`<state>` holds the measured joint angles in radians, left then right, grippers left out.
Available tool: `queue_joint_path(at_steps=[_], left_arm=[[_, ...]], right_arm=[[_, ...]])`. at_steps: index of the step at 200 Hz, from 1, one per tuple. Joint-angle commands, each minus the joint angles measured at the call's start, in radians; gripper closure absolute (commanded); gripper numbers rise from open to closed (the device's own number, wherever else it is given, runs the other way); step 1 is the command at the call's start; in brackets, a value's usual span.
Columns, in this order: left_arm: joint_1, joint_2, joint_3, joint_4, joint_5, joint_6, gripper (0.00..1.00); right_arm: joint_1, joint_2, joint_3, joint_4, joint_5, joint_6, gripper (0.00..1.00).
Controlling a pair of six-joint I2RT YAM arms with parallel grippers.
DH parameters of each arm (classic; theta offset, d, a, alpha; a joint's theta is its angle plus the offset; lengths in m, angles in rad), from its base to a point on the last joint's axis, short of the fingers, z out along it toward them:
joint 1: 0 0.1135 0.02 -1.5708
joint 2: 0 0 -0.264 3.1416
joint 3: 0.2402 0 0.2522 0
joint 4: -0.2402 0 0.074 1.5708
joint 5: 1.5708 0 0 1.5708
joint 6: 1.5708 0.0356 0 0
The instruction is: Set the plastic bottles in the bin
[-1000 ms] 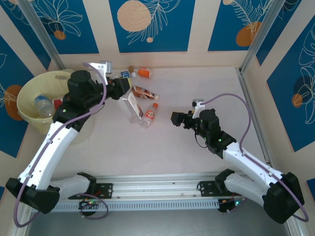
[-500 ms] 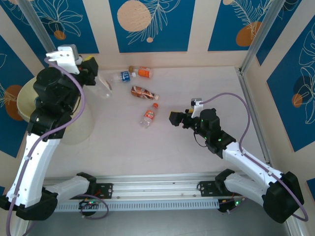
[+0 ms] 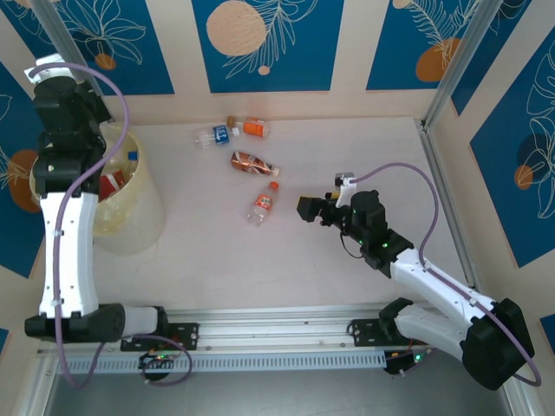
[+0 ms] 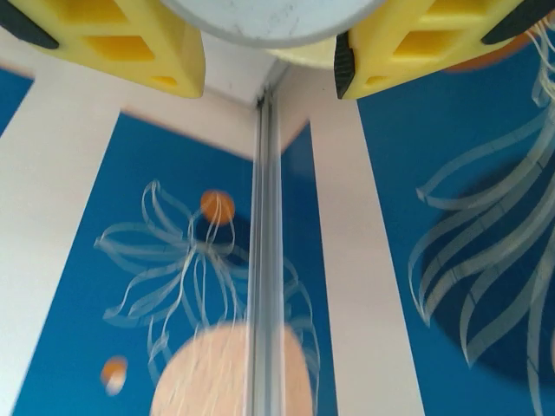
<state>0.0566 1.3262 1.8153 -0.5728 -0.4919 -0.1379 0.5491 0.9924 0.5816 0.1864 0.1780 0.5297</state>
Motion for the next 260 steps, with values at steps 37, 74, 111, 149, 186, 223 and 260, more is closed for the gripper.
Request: queue_joint_path(at_steps=[37,74,111,149,186,223,260], left_arm=[[0.273,0.044,-0.148,-0.012,0.437,-0.308,1.0],[0.384,0.099,-0.31,0.127,0.653,-0.405,0.8],[0.394,0.137,-0.367,0.187,0.719,-0.43,0.4],[0.394,0.149,-0.264,0.144,0.753,-0.416,0.26],[0.394,0.156,-0.193,0.156,0.833,-0.437,0.12],[0.371,0.204,-0.174,0.223,1.059,-0.51,0.04],[0.284,0.2,-0.139,0.157,0.962,-0.421,0.0]], right_arm=[[0.003,0.018,0.045,0.002,-0.045,-0.019,0.0],[0.007,0.026,0.047,0.01,-0.052,-0.017,0.0],[0.012,0.036,0.058,0.009,-0.067,-0.01,0.0],[0.018,0.04,0.049,0.009,-0.074,-0.008,0.0],[0.022,0.042,0.034,0.023,-0.068,-0.006,0.0],[0.023,0.043,0.016,0.028,-0.056,-0.01,0.0],[0.023,0.045,0.006,0.022,-0.042,-0.014,0.0]])
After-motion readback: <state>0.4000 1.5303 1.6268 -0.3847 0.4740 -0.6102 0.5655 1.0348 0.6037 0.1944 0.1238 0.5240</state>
